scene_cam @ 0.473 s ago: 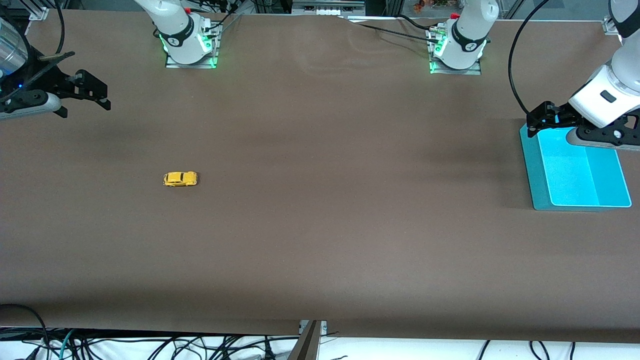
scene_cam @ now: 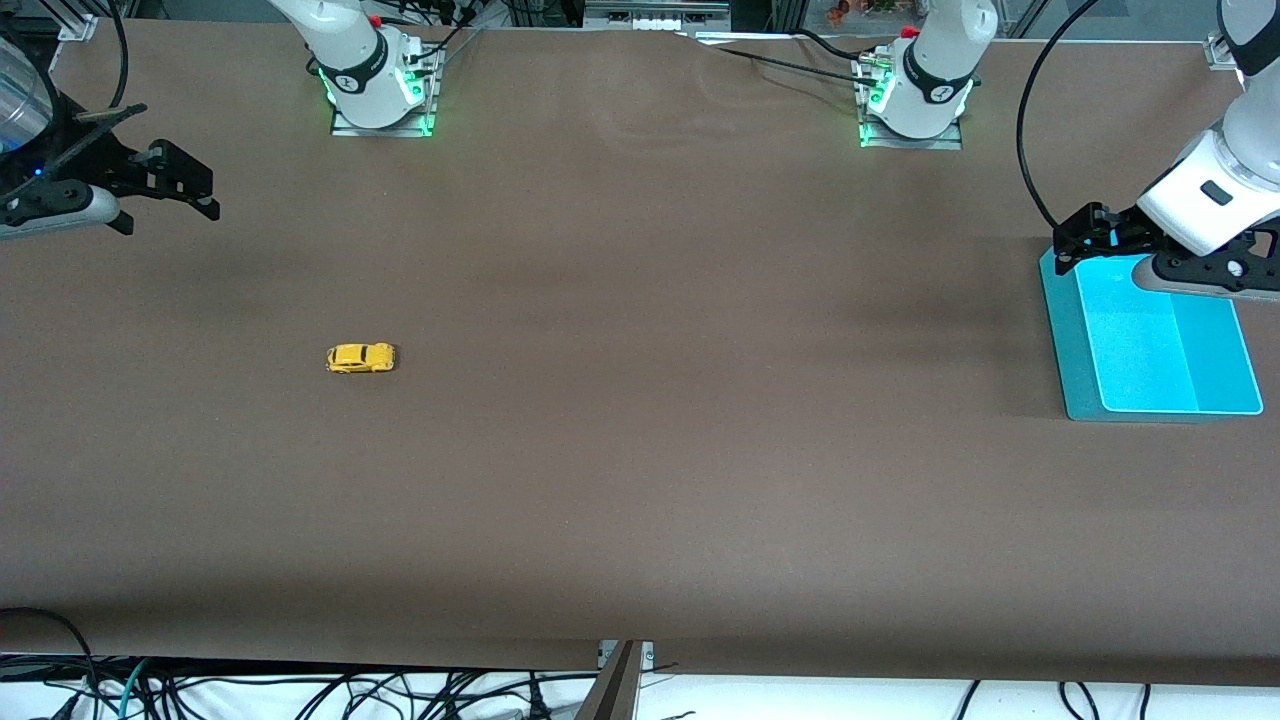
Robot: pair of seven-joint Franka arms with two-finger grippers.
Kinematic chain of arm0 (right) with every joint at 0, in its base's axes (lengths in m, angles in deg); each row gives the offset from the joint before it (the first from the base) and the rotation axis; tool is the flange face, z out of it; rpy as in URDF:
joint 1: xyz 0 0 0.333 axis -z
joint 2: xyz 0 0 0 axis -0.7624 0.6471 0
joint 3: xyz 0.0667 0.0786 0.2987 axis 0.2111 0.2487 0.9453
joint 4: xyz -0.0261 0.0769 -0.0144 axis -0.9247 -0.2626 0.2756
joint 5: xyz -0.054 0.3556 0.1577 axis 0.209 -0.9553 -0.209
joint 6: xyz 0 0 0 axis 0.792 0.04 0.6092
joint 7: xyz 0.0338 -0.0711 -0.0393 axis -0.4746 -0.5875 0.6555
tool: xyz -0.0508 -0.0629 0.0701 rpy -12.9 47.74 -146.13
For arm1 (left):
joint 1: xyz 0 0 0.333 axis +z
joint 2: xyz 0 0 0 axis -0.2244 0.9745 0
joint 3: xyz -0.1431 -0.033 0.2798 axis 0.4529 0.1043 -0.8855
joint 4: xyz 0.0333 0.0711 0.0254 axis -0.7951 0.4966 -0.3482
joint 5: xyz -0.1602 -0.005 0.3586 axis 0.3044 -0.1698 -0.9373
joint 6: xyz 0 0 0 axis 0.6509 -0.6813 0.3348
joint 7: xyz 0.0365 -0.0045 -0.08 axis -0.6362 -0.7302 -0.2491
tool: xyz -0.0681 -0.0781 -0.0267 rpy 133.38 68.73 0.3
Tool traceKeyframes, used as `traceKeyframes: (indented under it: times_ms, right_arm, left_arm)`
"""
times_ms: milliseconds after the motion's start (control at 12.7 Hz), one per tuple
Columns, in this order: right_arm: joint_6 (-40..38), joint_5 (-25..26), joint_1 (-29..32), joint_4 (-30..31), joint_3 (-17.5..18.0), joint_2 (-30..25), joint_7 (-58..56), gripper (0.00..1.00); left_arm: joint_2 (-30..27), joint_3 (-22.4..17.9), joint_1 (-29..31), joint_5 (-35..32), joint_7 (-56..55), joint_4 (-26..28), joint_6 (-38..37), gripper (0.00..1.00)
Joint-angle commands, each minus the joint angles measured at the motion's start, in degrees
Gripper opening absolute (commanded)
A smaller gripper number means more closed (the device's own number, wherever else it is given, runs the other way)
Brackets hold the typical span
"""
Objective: Wind and store yellow beetle car
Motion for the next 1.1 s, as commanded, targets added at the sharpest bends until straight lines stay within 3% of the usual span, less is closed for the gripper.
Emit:
traceKeyframes:
  times_ms: [0,236,631,1025]
  right_arm:
    - [-1.18,-0.97,-0.77,-1.21,-0.86,0.38,0.16,1.00]
    - [-1.27,-0.97,-0.68,-1.21,-1.04,0.38,0.16,1.00]
    - [-1.27,-0.89,-4.19,-1.21,-5.78,0.47,0.33,1.00]
    - [-1.18,-0.80,-4.19,-1.21,-5.79,1.09,0.16,1.00]
  left_arm:
    - [0.80,-0.06,0.10,0.20,0.40,-1.72,-0.86,1.00]
    - [0.80,-0.06,0.01,0.20,0.40,-1.72,-0.86,1.00]
    - [0.80,-0.05,0.01,0.29,0.32,-1.72,-0.86,1.00]
    - [0.80,0.03,0.01,0.29,0.32,-1.72,-0.86,1.00]
